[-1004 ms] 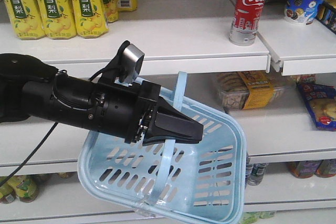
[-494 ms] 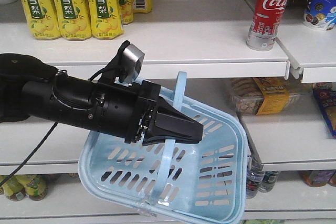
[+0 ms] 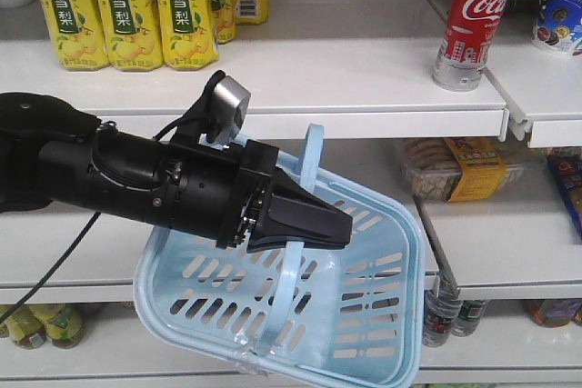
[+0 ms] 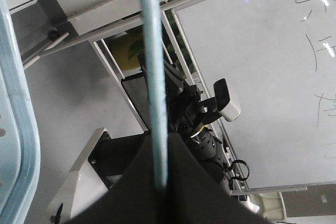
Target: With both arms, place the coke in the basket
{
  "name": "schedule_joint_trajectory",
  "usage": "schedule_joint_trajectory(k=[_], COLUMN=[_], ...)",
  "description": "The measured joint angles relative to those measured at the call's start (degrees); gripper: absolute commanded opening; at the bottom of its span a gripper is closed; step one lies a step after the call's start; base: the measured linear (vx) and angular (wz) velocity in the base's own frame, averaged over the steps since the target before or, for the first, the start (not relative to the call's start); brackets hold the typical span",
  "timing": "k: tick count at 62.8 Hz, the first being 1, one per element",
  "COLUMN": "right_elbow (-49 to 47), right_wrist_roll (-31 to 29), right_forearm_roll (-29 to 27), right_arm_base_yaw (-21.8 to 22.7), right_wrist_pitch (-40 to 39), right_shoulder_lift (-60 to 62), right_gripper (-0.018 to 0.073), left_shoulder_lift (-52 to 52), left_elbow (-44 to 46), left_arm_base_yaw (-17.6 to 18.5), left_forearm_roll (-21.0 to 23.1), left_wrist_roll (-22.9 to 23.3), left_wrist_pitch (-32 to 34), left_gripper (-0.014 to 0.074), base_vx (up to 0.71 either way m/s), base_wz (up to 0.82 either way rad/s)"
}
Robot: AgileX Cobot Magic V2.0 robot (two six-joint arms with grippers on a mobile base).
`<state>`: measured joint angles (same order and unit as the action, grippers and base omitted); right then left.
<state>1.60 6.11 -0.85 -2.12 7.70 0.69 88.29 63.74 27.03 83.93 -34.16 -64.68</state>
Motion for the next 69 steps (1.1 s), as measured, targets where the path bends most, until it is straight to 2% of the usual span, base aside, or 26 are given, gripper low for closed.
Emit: schedule_joint_trajectory(k=[69], right_elbow=[0.00], right_wrist_roll=[0.00], right_forearm_roll=[0.00], right_arm_base_yaw=[0.00], right_wrist_pitch=[0.00], right_shoulder_lift=[0.00], right_gripper=[-0.0004], left_shoulder_lift=[0.00], left_elbow=[0.00], left_arm_base_yaw=[0.00], left_forearm_roll=[0.00], left_wrist_roll=[0.00], left_wrist_pitch=[0.00], left_gripper=[-0.0007], base_vx=[0.01], base_wz=[0.00])
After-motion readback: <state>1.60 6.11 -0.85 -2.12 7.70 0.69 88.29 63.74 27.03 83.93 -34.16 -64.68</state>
